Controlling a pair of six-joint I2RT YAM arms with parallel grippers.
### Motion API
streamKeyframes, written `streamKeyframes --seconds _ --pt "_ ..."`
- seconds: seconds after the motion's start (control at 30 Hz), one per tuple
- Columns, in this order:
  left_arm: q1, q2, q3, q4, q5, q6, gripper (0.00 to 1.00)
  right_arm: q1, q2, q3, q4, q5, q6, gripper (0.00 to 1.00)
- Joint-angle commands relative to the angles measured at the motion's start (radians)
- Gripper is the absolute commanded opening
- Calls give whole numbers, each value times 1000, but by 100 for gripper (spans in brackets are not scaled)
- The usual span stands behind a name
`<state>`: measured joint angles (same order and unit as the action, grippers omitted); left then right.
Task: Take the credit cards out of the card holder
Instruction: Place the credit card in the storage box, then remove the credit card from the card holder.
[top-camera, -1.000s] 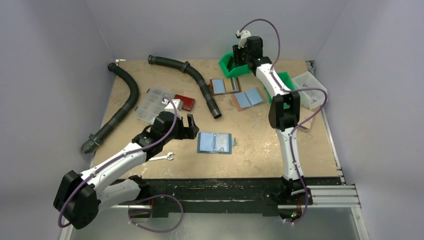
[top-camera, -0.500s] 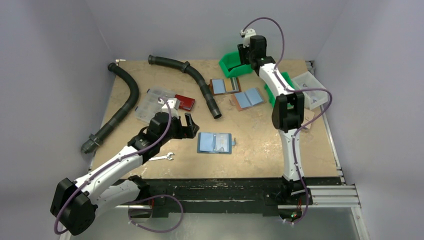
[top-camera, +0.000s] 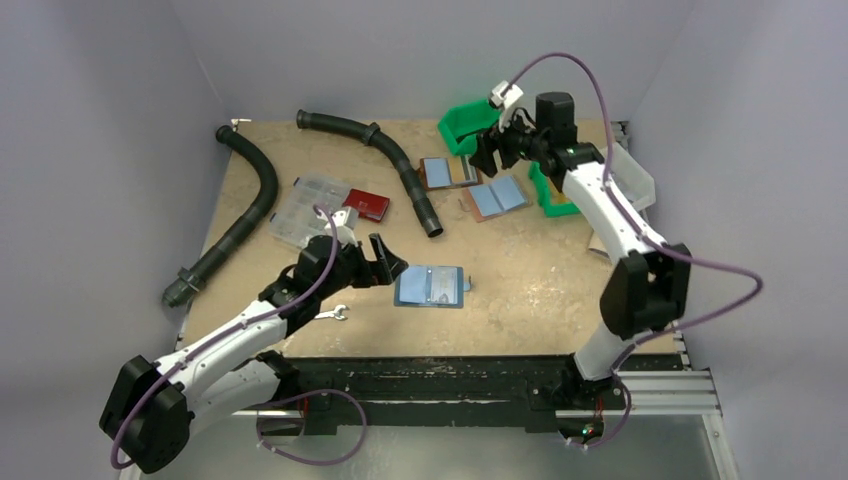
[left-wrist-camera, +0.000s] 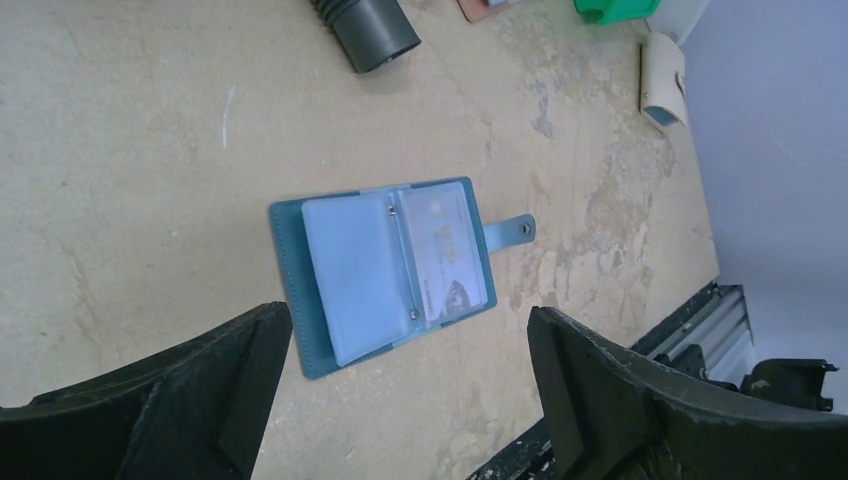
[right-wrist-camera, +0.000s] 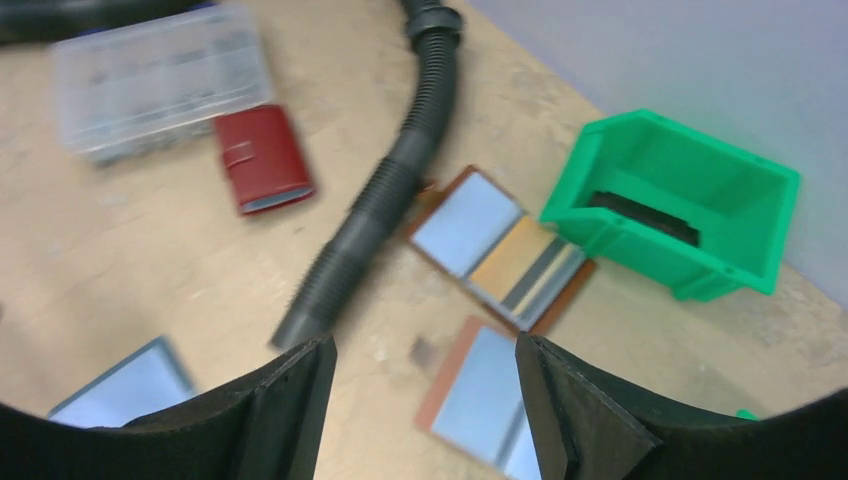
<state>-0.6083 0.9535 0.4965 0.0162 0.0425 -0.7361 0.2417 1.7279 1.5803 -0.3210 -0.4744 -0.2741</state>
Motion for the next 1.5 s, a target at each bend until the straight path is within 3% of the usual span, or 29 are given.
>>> streamKeyframes --seconds 0.0,0.33,0.6,0.83,0.93,1.23,1.47 --pt "9 29 -19 114 105 -94 96 1 -198 -179 1 -185 -94 77" --pt "-18 131 29 80 171 -74 84 -87 -523 -558 75 -328 -71 78" --pt "-223 187 109 -14 -98 -12 83 -144 -583 -664 203 -414 35 77" --pt "-333 251 116 21 -256 -12 72 -167 -614 -694 223 -430 34 76" --pt "-384 315 180 -28 -341 -16 68 -182 -628 -711 240 -436 45 76" --pt "-516 637 536 -377 -595 -90 69 -207 -628 -745 290 -444 86 74" --pt "-546 789 671 -434 -604 -112 60 -206 -593 -724 262 -448 83 73"
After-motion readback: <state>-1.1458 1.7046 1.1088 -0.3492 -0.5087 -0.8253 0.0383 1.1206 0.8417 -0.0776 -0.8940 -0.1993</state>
